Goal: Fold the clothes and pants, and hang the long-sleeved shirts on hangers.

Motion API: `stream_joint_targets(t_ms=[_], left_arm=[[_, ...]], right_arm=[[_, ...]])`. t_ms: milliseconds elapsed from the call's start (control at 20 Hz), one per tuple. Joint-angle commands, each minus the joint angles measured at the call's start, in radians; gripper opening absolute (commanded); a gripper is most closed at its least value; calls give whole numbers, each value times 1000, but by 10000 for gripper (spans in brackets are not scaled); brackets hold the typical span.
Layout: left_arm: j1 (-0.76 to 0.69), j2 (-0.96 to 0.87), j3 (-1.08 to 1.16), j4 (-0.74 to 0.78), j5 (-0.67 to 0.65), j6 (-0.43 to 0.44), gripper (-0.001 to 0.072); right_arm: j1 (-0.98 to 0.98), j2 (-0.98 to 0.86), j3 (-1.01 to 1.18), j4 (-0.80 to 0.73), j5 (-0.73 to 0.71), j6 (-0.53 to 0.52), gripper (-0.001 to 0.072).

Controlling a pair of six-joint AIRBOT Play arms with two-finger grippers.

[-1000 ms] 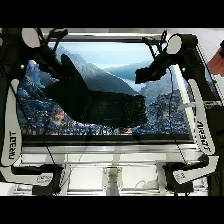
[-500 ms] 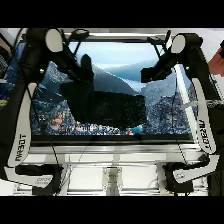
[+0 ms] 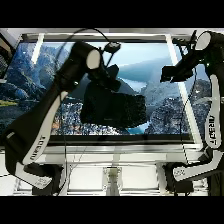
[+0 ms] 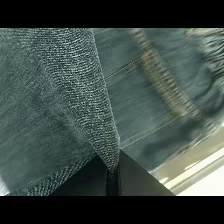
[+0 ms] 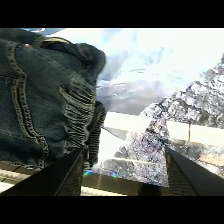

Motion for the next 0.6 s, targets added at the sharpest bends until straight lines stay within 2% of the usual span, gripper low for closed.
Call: stream_joint_targets(t_ms=[0, 150, 250, 300, 550], left_arm=[[-69, -60, 1, 0, 110, -59, 42], [-100, -116, 1, 0, 154, -84, 42], [-111, -153, 1, -10, 156, -135, 43], [-112, -172, 1, -39, 156, -159, 43], [-117, -245, 1, -280, 198, -159, 43]], right_arm=[[-32, 1, 1, 2, 5, 1, 552], [-31, 0, 1, 3, 2, 1, 552], [-31, 0, 1, 3, 2, 1, 552], [-31, 0, 1, 3, 2, 1, 552], [-31, 0, 1, 3, 2, 1, 552]])
